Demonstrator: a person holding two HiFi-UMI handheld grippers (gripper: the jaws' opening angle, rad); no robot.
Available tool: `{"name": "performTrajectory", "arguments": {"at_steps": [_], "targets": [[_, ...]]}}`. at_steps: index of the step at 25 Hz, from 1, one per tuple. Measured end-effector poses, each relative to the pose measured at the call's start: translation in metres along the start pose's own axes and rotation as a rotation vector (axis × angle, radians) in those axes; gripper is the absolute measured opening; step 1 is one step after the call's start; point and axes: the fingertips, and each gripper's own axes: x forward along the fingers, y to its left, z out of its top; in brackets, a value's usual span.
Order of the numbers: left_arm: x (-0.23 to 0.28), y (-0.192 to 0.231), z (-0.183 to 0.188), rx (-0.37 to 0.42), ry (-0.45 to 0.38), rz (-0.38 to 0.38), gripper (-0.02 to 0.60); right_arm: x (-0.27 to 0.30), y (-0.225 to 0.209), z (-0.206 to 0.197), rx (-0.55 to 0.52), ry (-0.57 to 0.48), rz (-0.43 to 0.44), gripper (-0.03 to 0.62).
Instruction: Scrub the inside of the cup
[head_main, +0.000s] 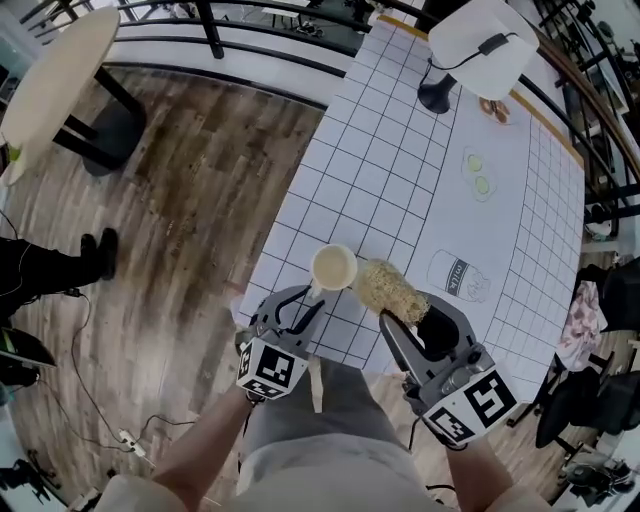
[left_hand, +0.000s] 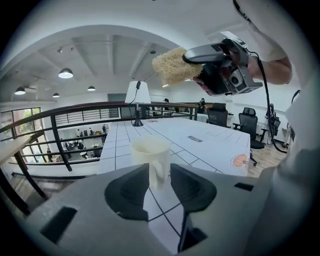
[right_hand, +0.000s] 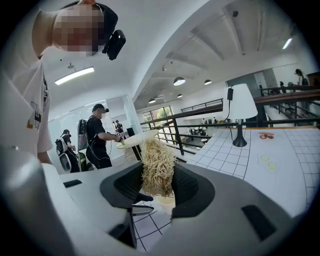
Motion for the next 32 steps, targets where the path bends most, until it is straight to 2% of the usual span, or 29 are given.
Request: {"name": "performTrajectory", "arguments": {"at_steps": [4, 8, 11, 13, 18, 22, 28, 32], "targets": [[0.008, 0.004, -0.014, -0.013, 0.027, 0.015, 0.13, 0.007, -0.006, -0.015, 0.028, 0.029, -0.001, 0.155], [0.013, 0.005, -0.015, 0.012, 0.018, 0.002, 0.127, 0.012, -0.012, -0.025, 0.037, 0.049, -0.007, 0.155], [0.016, 0.0, -0.012, 0.041, 0.011, -0.016, 0.069, 0.011, -0.016, -0.033, 0.058, 0.064, -0.012, 0.155], [0.017, -0.001, -0.013, 0.031, 0.008, -0.019, 0.066, 0.011, -0.017, -0.036, 0.064, 0.068, -0.013, 0.155], [0.018, -0.001, -0.014, 0.02, 0.027, -0.033, 0.06, 0.013, -0.025, -0.036, 0.021, 0.099, -0.012, 0.155], [0.016, 0.007, -0.015, 0.017, 0.066, -0.016, 0.06, 0.026, -0.03, -0.032, -0.136, 0.232, 0.034, 0.155], [0.008, 0.028, -0.02, 0.024, 0.099, 0.03, 0.06, 0.057, -0.016, -0.04, -0.429, 0.511, 0.173, 0.155], [0.007, 0.033, -0.022, 0.043, 0.111, 0.003, 0.06, 0.08, -0.007, -0.057, -0.581, 0.635, 0.22, 0.155]]}}
